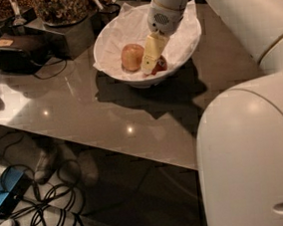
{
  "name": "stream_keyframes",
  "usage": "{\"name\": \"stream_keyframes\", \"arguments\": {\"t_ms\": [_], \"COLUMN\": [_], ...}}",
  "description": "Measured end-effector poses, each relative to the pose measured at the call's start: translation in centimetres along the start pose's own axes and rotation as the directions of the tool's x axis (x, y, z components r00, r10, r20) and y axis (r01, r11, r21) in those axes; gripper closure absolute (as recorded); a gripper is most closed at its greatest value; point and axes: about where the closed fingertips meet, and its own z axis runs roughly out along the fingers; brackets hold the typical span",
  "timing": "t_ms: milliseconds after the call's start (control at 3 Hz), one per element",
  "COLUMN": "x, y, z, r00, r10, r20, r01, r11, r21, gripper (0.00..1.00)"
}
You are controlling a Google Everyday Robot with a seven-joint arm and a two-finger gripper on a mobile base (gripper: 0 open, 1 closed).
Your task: Pick apple from white bowl
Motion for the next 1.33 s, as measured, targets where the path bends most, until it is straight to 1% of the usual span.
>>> {"name": "stream_keyframes", "arguments": {"t_ms": [333, 1000, 1333], "x": [0.2, 1.9, 1.4], "y": [-0.4, -0.4, -0.8], "z": [1.0, 3.5, 3.8], "r00": [1.000, 0.999, 0.999], "r10": [0.011, 0.036, 0.036], "r20": [-0.010, -0.029, -0.014], "r01": [-0.011, -0.038, -0.036], "r11": [0.9999, 0.9982, 0.9987], "r21": [-0.011, -0.047, -0.036], "gripper": [0.26, 0.28, 0.46]}}
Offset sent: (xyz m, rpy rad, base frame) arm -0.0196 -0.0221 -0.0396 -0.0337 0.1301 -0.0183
